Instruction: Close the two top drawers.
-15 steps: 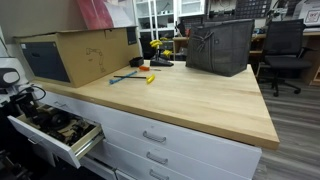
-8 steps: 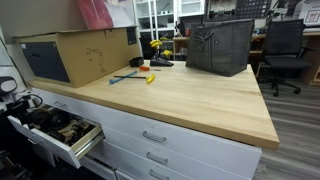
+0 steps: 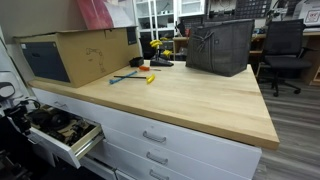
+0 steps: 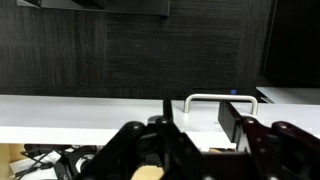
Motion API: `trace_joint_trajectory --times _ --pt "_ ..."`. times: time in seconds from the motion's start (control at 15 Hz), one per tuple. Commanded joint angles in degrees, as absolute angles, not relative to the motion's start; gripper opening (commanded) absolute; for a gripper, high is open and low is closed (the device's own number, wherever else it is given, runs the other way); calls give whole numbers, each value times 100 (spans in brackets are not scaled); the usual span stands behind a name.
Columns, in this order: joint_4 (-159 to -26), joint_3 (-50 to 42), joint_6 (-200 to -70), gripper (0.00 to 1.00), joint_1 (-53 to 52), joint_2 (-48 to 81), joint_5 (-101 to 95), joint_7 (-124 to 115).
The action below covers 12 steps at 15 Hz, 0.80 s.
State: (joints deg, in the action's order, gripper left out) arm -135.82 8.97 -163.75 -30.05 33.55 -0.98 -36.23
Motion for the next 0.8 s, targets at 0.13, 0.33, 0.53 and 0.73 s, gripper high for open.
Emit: trace_joint_trajectory --times 0.13,0.33,0.53,0.73 --pt "-13424 730 -16687 7 -3254 3674 26 -3490" --pt "-13307 523 -16942 0 -3466 3906 -13 -3490" --pt "-13185 373 -17143 0 -3630 4088 51 -3416" --pt "-13133 203 -17406 0 -3848 4253 72 -3319"
